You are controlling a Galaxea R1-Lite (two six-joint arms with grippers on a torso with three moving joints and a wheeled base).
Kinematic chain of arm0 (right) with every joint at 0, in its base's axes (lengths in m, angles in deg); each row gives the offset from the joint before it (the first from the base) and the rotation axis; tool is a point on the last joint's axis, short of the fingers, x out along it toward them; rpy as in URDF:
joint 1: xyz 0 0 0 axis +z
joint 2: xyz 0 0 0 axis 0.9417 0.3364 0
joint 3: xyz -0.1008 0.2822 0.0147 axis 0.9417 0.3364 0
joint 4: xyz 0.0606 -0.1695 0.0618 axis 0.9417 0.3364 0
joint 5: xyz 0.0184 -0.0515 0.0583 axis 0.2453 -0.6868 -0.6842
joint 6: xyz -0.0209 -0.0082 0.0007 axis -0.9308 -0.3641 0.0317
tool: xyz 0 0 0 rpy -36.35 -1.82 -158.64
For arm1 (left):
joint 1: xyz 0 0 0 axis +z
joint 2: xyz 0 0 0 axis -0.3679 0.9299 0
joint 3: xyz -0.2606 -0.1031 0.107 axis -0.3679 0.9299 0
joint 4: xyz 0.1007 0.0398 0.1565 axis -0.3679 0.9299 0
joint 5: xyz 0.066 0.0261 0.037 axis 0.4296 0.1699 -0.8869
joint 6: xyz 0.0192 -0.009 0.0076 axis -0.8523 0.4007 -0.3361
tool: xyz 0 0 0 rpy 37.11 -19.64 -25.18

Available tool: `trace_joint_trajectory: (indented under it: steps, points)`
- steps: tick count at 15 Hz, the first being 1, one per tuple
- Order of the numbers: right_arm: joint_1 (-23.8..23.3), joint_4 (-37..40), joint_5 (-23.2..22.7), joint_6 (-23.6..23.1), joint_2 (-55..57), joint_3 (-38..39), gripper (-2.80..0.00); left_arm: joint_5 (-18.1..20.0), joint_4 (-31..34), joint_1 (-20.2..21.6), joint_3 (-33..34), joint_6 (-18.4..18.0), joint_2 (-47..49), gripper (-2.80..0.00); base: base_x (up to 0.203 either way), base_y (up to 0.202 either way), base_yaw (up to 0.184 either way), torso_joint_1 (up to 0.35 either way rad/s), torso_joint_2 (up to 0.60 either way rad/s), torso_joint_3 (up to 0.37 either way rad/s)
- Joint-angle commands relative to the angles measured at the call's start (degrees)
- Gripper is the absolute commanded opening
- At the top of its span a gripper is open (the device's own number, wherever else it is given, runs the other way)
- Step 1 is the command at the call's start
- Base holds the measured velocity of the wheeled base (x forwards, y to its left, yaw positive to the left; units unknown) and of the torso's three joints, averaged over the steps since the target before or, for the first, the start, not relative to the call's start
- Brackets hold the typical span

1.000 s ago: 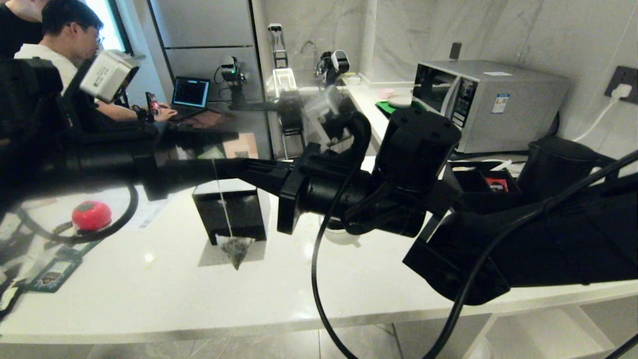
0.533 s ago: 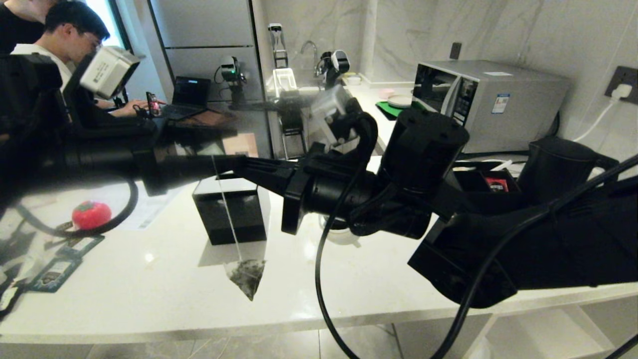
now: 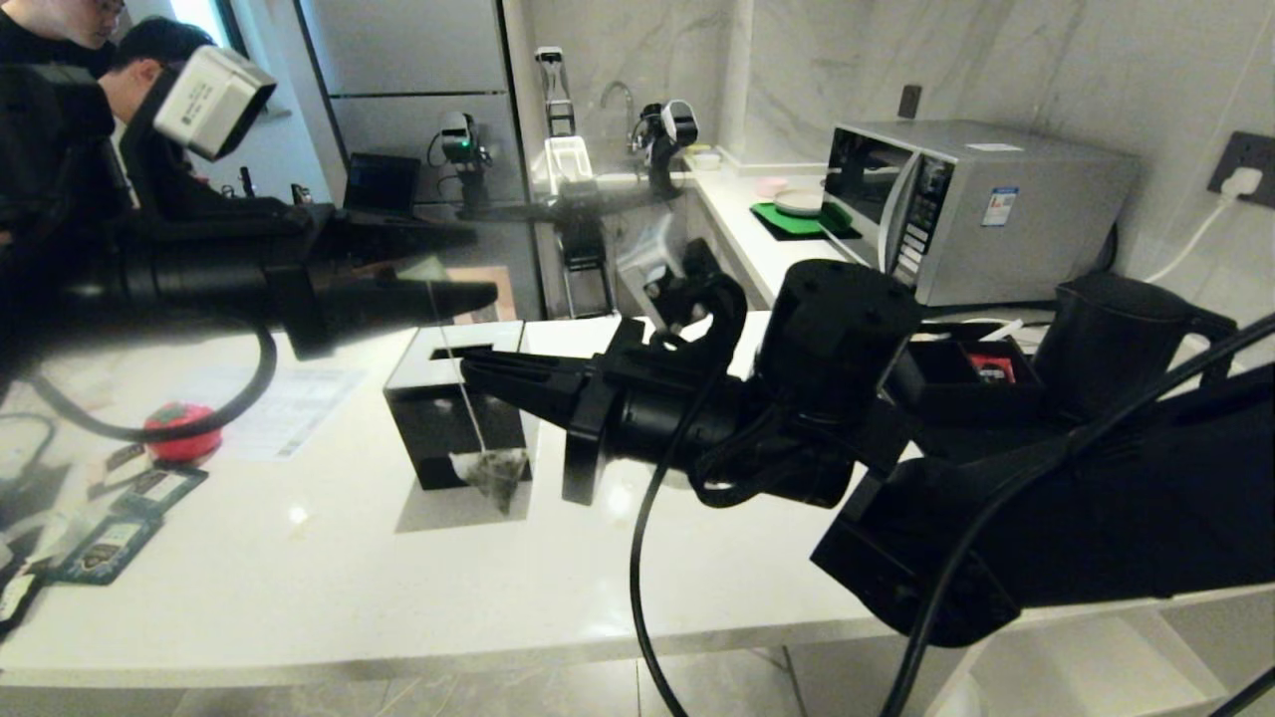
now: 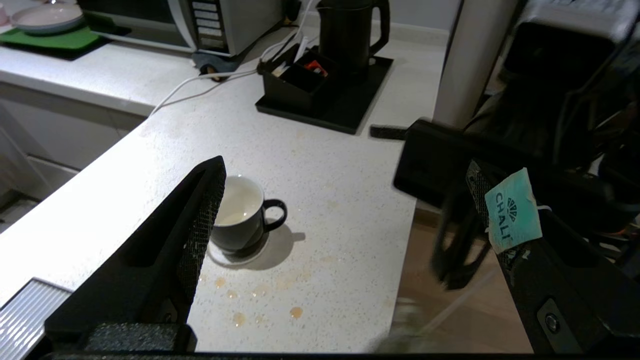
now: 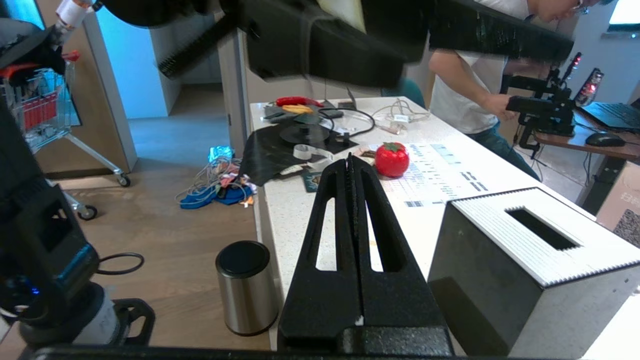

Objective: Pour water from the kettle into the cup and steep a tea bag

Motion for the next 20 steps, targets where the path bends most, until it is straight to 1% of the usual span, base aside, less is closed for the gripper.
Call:
trace_joint_trajectory:
  steps: [1, 7, 10, 16, 20]
  points:
    - [0.13, -0.59, -0.17, 0.01, 1.96, 0.09, -2.8, 0.35, -0.13, -0.21, -0.49, 0.09, -0.32, 0.0, 0.0, 0.0, 0.0, 0.0, 0.0, 0.0]
    - [0.74, -0.74, -0.26, 0.31, 2.42, -0.08, -2.8, 0.35, -0.16, -0.21, -0.85, 0.06, 0.07, 0.0, 0.0, 0.0, 0.0, 0.0, 0.0, 0.0]
    - [1.92, -1.93, -0.35, 3.11, 1.54, -0.72, -2.8, 0.35, -0.27, -0.21, -0.85, -0.05, 1.06, 0.0, 0.0, 0.0, 0.0, 0.0, 0.0, 0.0]
    - [2.32, -1.52, -0.35, 3.26, -1.32, -0.38, -2.8, 0.26, -0.39, 0.14, -0.75, -0.52, 3.01, 0.0, 0.0, 0.0, 0.0, 0.0, 0.0, 0.0]
    - [2.33, -0.81, -0.52, 3.35, -3.2, -0.35, -2.8, 0.26, -2.41, 0.23, -0.56, -0.35, 4.36, 0.0, 0.0, 0.0, 0.0, 0.0, 0.0, 0.0]
